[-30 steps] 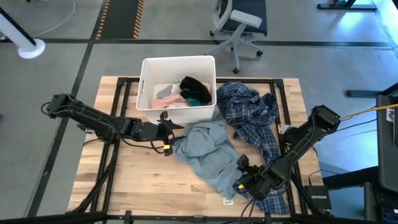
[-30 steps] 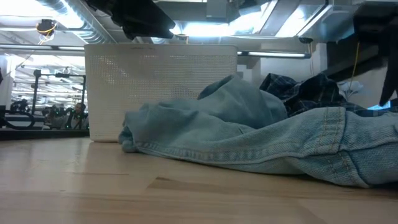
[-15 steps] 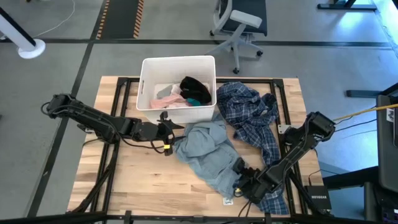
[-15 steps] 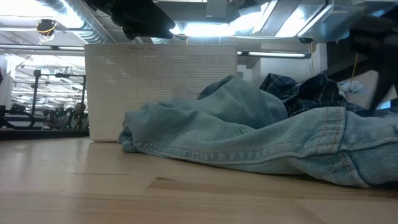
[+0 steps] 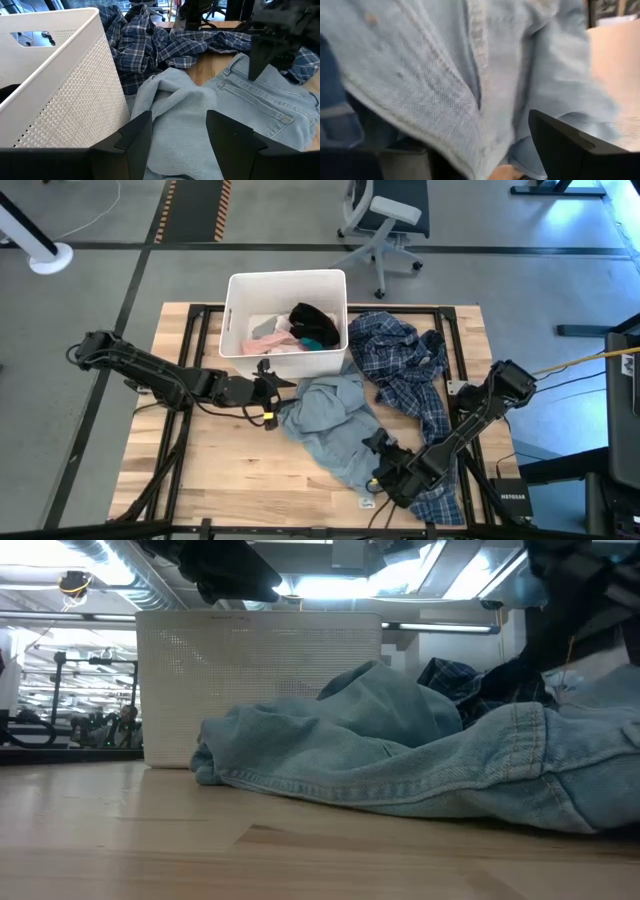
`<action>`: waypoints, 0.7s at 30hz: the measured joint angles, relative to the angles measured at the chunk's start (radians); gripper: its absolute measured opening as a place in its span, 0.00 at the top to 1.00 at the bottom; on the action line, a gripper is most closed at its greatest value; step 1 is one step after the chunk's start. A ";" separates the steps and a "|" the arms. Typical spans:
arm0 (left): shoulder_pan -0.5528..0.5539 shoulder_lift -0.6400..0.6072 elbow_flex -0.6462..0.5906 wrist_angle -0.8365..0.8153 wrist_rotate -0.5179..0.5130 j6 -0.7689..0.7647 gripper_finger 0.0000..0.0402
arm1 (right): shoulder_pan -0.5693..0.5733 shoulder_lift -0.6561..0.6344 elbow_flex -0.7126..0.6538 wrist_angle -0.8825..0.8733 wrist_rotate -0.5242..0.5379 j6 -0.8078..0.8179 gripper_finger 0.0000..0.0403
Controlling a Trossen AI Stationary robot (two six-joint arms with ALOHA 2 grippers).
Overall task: Sort clothes
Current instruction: Put the blue jeans into the white bin
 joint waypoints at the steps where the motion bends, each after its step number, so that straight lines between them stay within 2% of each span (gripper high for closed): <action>1: 0.000 0.000 0.000 -0.001 0.000 -0.003 0.55 | -0.009 0.009 0.000 0.000 -0.010 0.000 0.38; 4: 0.000 0.000 0.000 -0.004 0.000 -0.009 0.55 | -0.035 0.028 0.000 0.018 0.009 0.001 0.38; 9: 0.000 0.000 0.000 -0.044 0.001 -0.029 0.55 | -0.075 0.039 0.000 0.069 0.141 0.001 0.38; 12: 0.000 0.000 0.000 -0.056 0.000 -0.044 0.55 | -0.113 0.039 0.000 0.099 0.177 0.002 0.38; 21: 0.000 0.000 0.000 -0.057 0.000 -0.045 0.55 | -0.245 0.039 0.000 0.190 0.104 0.001 0.38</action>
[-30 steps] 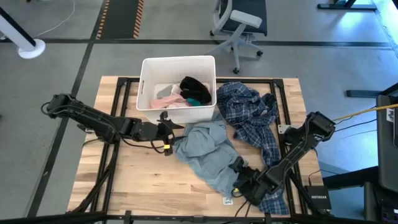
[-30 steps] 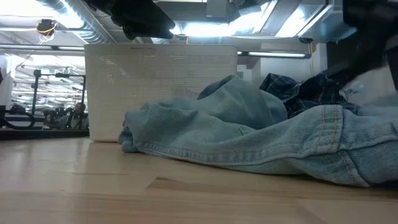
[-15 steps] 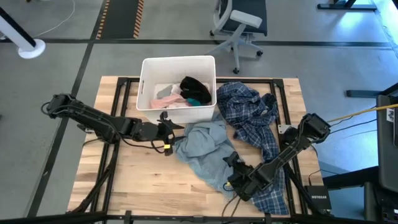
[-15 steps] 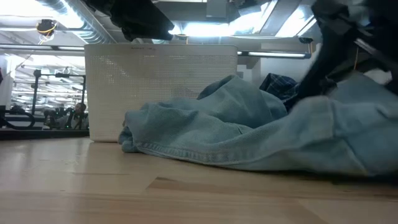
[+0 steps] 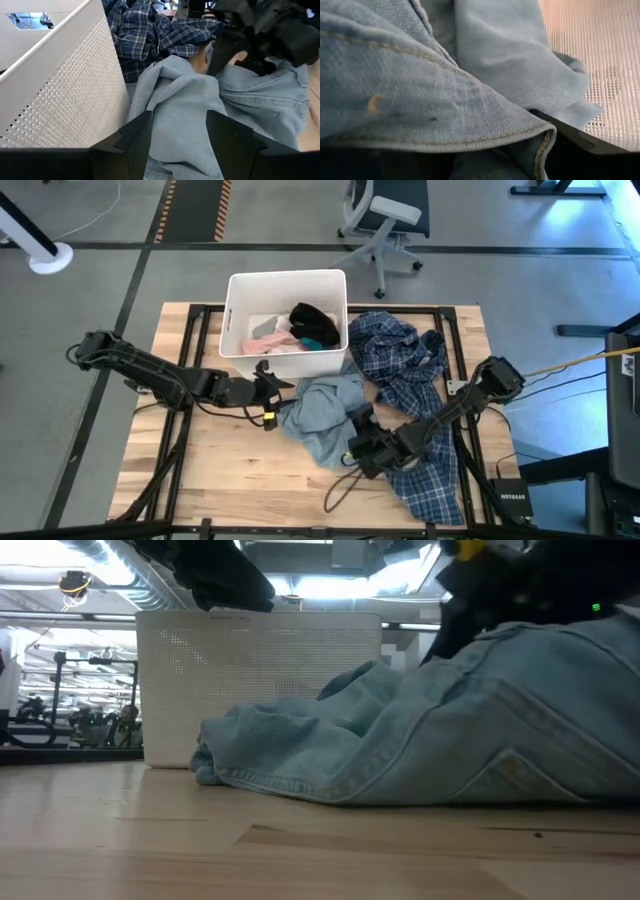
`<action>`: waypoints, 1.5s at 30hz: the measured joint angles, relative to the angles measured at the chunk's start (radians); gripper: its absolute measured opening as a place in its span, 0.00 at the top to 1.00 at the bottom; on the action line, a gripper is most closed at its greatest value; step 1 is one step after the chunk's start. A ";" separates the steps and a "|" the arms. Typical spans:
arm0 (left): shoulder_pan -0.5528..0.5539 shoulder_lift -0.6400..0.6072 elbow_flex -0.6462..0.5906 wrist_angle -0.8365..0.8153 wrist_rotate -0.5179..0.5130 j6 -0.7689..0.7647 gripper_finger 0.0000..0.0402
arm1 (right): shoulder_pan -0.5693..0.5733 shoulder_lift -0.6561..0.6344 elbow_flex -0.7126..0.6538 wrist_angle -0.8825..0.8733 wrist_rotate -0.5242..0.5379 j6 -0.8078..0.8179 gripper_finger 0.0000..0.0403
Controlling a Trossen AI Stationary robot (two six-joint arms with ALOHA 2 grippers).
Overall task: Sort clothes
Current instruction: Put the blue jeans into the white bin
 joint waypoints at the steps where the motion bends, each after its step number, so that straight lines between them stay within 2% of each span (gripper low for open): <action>1: 0.000 0.000 0.000 0.000 0.000 0.001 0.55 | -0.011 0.000 0.000 0.004 -0.003 0.000 0.38; 4: 0.000 0.000 0.000 0.000 0.000 0.001 0.55 | -0.044 -0.001 0.000 0.033 -0.045 -0.002 0.38; 9: 0.000 0.000 0.000 -0.001 0.000 0.006 0.55 | -0.102 -0.002 0.000 0.114 -0.231 -0.087 0.38; 15: 0.000 0.000 0.000 -0.001 0.000 0.003 0.55 | -0.146 -0.002 0.000 0.203 -0.287 -0.210 0.38; 23: 0.000 0.000 0.000 0.000 0.000 0.004 0.55 | -0.242 0.048 0.001 0.299 -0.447 -0.231 0.38; 27: 0.000 0.000 0.000 0.000 0.000 0.006 0.55 | -0.256 0.066 0.001 0.322 -0.468 -0.247 0.39; 29: 0.000 0.000 0.000 -0.001 0.000 0.011 0.55 | -0.256 0.067 0.001 0.323 -0.461 -0.262 0.42; 31: 0.000 0.000 0.000 0.000 0.000 0.018 0.55 | -0.256 0.068 0.001 0.323 -0.461 -0.264 0.50; 33: 0.000 0.000 0.000 0.001 0.000 0.021 0.55 | -0.256 0.068 0.001 0.322 -0.464 -0.266 0.61; 37: 0.000 0.000 0.000 0.001 0.000 0.021 0.55 | -0.256 0.069 0.001 0.309 -0.476 -0.272 0.89; 38: 0.000 0.000 0.000 0.001 0.000 0.020 0.55 | -0.256 0.066 0.001 0.302 -0.488 -0.284 0.93; 45: 0.000 0.000 0.000 0.001 0.000 0.020 0.55 | -0.254 -0.008 -0.001 0.231 -0.534 -0.279 0.90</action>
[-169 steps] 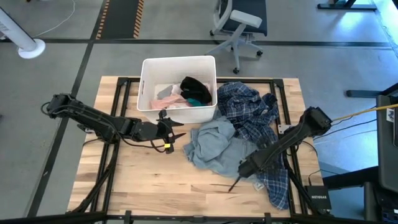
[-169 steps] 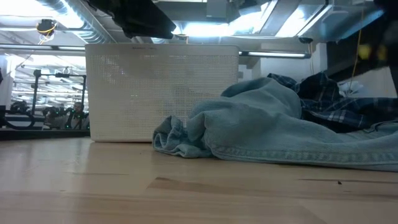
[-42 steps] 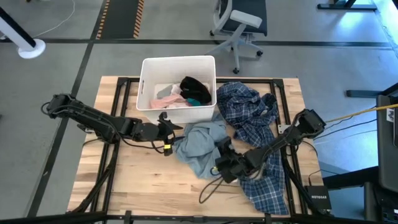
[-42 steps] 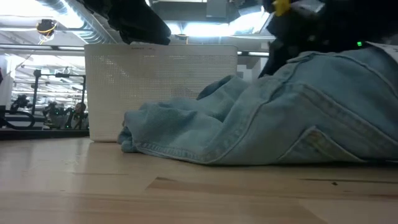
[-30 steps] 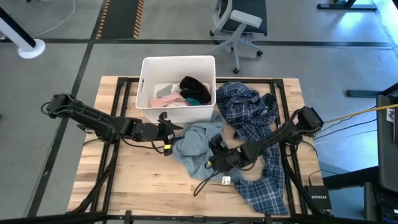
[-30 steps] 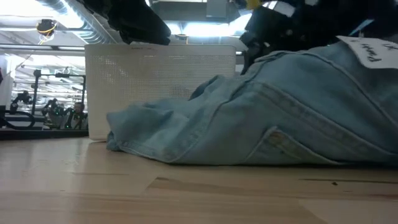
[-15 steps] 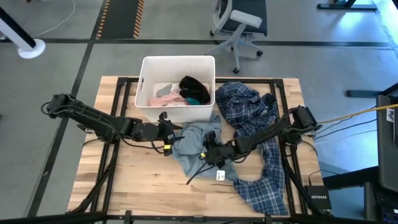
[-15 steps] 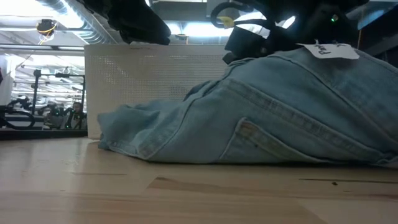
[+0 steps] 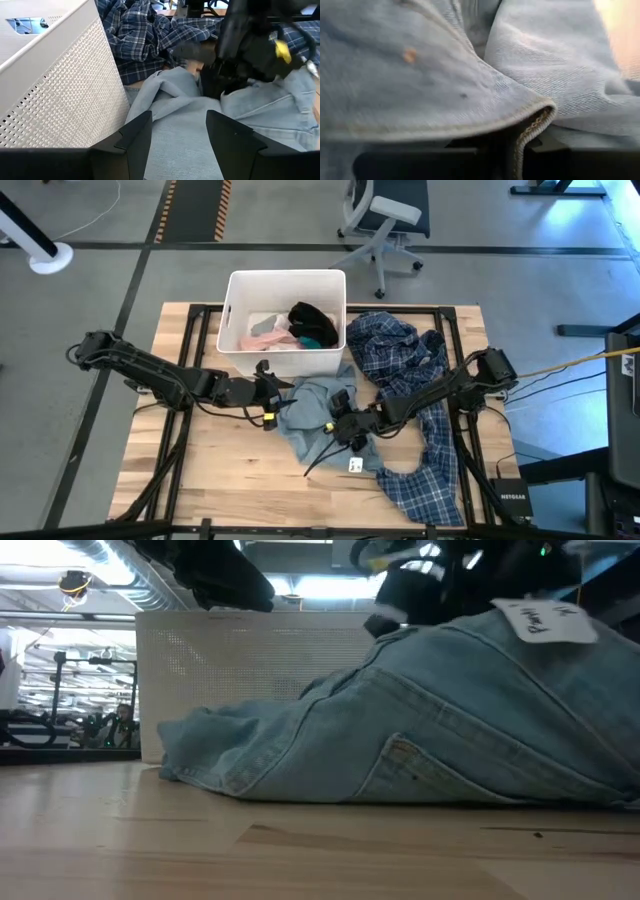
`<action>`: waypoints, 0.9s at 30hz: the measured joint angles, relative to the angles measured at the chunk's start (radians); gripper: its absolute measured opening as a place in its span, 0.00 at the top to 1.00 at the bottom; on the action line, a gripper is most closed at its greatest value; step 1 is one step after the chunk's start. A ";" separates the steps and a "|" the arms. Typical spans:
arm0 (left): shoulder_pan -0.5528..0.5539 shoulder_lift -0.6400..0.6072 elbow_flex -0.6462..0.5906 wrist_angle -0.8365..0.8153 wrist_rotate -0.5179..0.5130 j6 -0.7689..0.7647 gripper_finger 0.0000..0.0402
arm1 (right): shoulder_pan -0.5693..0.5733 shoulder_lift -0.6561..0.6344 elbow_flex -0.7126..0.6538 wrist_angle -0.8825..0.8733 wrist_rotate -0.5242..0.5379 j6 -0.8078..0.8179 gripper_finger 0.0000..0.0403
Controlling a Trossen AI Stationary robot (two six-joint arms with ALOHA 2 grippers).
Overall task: Sort clothes
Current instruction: Put the blue jeans into the white bin
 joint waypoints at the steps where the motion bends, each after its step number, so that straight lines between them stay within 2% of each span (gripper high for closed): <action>1: 0.000 0.000 0.000 0.000 0.000 0.000 0.55 | 0.001 -0.017 0.000 -0.003 -0.013 0.000 0.91; 3: 0.000 0.000 0.000 -0.001 0.000 0.000 0.55 | 0.002 -0.052 0.000 -0.009 -0.023 -0.004 0.94; 17: 0.000 0.000 0.000 -0.007 0.000 0.000 0.55 | 0.028 -0.317 -0.001 -0.165 0.065 -0.009 0.94; 27: 0.000 0.000 0.000 -0.010 0.000 0.000 0.55 | 0.034 -0.454 0.039 -0.237 0.084 -0.012 0.94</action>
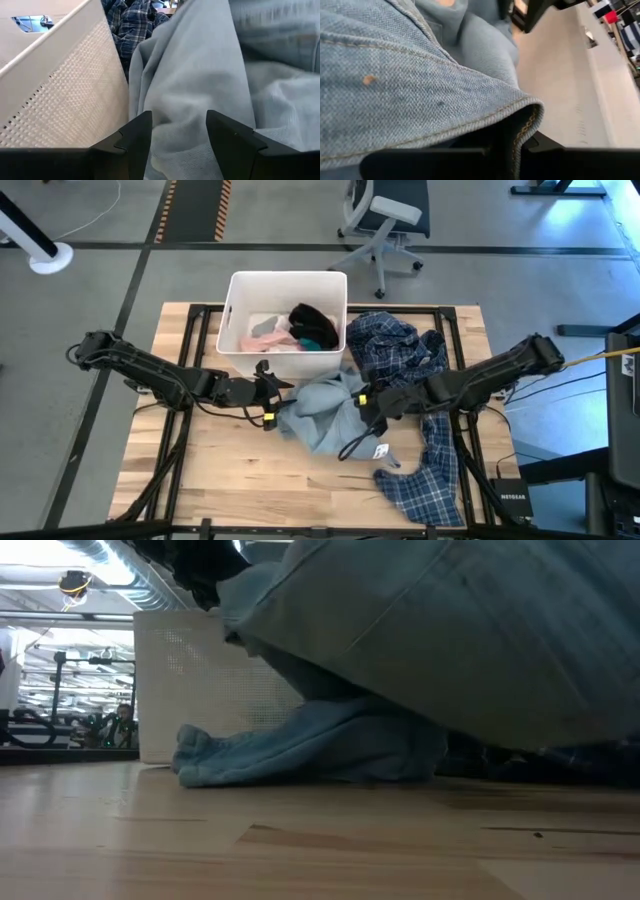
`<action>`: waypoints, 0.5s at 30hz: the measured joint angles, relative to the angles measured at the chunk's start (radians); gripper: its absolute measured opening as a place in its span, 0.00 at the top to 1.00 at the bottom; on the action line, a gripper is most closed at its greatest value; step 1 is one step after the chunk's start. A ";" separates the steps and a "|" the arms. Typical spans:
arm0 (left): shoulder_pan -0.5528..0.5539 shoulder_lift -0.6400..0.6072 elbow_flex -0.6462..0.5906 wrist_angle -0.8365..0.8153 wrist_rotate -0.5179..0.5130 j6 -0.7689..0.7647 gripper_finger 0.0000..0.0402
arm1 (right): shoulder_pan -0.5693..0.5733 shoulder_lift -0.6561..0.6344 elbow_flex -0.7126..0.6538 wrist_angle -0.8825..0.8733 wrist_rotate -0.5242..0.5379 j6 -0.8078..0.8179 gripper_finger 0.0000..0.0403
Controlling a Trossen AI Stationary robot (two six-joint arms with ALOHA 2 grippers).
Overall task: Sort clothes
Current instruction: Put the blue jeans into the white bin
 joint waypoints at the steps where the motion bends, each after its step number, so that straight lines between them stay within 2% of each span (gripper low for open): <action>1: 0.000 0.000 0.000 0.000 0.000 0.000 0.55 | 0.000 -0.008 0.014 -0.017 0.006 -0.001 0.94; 10: 0.000 0.000 0.000 0.000 -0.001 0.000 0.55 | 0.000 -0.017 0.190 -0.249 0.110 -0.046 0.94; 15: 0.000 0.000 0.000 0.001 -0.002 0.004 0.55 | 0.002 -0.017 0.280 -0.335 0.125 -0.052 0.94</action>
